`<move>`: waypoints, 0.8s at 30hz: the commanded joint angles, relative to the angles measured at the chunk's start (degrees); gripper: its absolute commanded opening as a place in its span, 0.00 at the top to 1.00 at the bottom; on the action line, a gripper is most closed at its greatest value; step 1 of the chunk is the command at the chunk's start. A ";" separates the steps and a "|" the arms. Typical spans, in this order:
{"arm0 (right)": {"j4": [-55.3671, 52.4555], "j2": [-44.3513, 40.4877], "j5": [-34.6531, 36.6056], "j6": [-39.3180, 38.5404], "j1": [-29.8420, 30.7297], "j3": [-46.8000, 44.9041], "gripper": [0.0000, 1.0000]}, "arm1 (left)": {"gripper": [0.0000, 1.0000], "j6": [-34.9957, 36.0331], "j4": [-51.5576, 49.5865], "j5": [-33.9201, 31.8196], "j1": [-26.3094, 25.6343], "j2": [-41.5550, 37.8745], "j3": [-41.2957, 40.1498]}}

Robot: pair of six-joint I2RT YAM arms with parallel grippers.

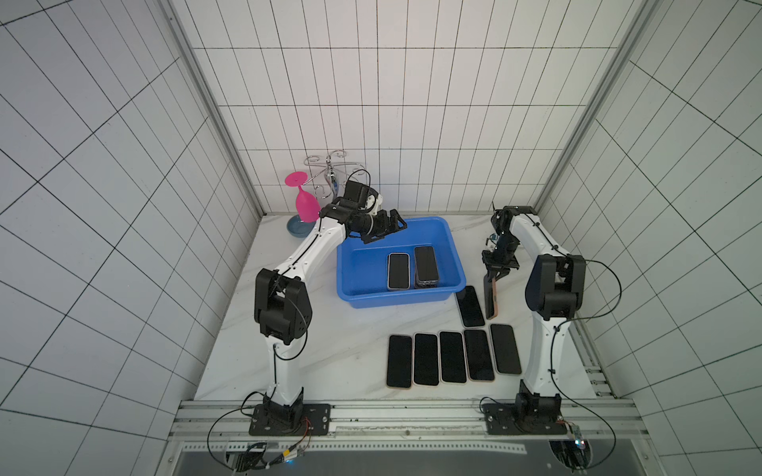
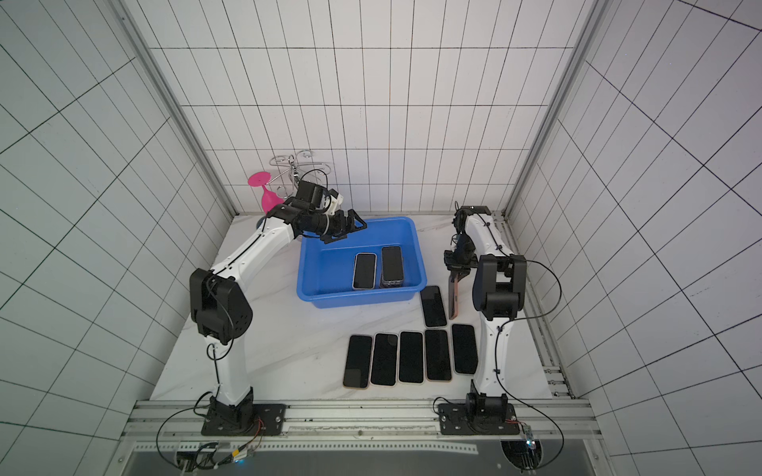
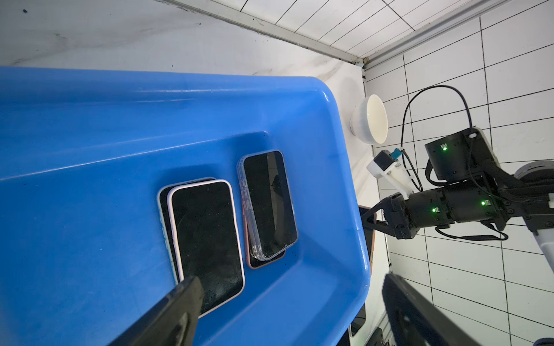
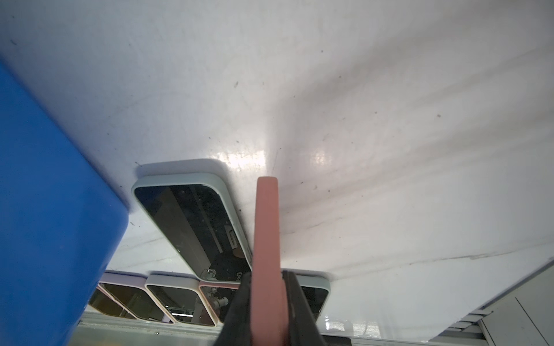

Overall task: Take the phone out of the storage box
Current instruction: Place the phone at the center of the board.

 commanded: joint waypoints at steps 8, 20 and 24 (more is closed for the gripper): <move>1.23 2.56 -1.81 -1.71 -1.21 -3.64 0.79 | 0.02 1.35 1.08 -0.92 0.12 1.58 -2.13; 5.47 1.53 -2.84 -0.83 -6.66 -8.62 0.56 | 0.02 1.26 1.41 -2.07 0.12 0.12 -6.26; 6.10 3.02 -4.62 -0.87 -6.92 -8.36 0.52 | 0.02 0.91 1.47 -2.18 0.12 0.23 -7.22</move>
